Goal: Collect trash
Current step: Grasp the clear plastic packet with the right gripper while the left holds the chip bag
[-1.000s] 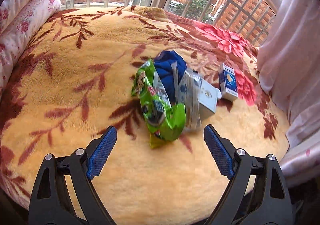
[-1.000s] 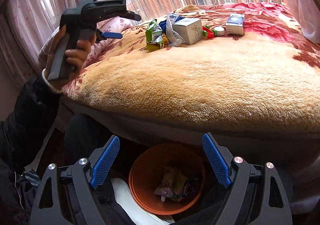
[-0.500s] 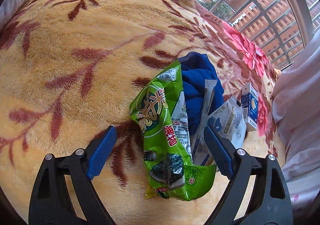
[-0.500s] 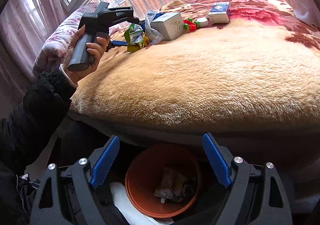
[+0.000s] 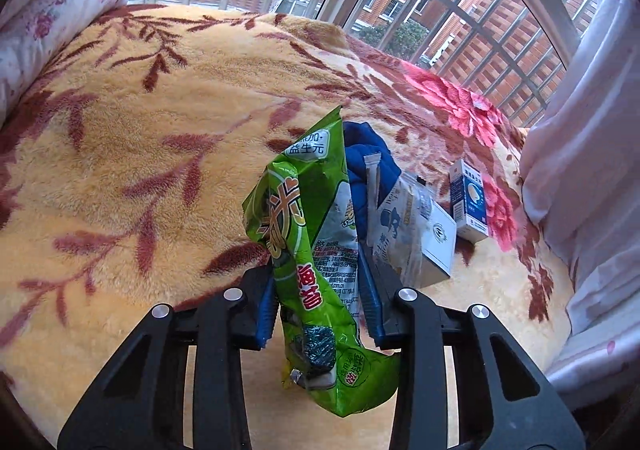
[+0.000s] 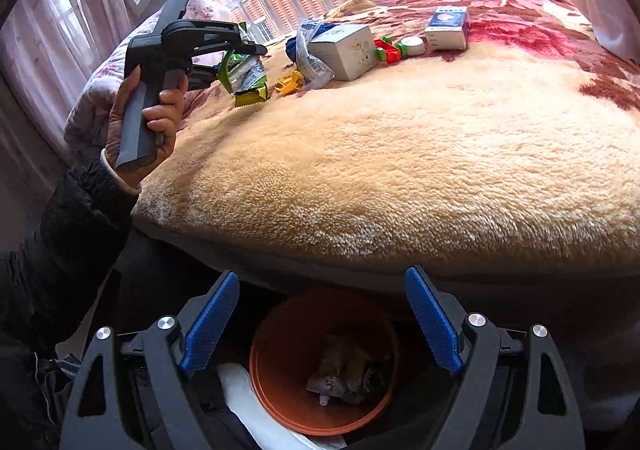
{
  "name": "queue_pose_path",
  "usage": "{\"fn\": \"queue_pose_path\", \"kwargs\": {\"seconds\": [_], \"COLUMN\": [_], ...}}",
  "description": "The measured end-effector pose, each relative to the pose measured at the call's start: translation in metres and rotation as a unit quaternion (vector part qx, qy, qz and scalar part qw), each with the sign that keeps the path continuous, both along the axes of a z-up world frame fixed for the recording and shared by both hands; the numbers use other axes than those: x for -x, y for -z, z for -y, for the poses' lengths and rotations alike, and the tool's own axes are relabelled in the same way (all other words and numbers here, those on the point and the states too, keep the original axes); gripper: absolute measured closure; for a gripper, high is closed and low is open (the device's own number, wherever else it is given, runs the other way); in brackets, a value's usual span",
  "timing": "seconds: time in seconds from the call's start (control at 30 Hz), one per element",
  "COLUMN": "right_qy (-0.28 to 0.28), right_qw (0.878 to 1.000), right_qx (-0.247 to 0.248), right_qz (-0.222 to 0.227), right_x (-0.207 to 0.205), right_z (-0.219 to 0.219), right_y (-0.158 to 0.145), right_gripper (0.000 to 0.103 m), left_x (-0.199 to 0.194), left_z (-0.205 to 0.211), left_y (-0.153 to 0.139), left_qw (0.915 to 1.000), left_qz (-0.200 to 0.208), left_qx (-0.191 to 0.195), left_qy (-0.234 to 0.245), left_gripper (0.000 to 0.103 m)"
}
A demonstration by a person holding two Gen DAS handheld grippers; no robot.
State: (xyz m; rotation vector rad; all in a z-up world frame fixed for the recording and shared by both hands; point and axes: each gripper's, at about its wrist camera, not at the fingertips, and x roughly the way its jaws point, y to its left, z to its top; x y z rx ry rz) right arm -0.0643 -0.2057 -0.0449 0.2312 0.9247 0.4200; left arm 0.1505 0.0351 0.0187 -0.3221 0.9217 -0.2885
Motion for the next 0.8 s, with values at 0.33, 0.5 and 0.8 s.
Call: {"fn": "queue_pose_path", "kwargs": {"seconds": [0.33, 0.5, 0.8], "right_qy": [-0.040, -0.052, -0.068], "right_qw": [0.998, 0.997, 0.995], "right_qx": [0.019, 0.016, 0.021], "right_qz": [0.033, 0.047, 0.064], "right_x": [-0.027, -0.065, -0.159], "right_z": [-0.031, -0.049, -0.092], "right_y": [-0.030, -0.043, -0.060], "right_gripper": [0.019, 0.019, 0.025], "left_x": [0.098, 0.146, 0.185], "left_z": [-0.024, -0.028, -0.032], "left_y": [-0.028, -0.026, -0.014], "left_qw": [0.9947, 0.9857, 0.9803], "left_qz": [0.070, 0.104, 0.127], "left_qx": [-0.074, -0.130, -0.150], "left_qy": [-0.011, -0.028, -0.019], "left_gripper": [0.069, 0.069, 0.069]}}
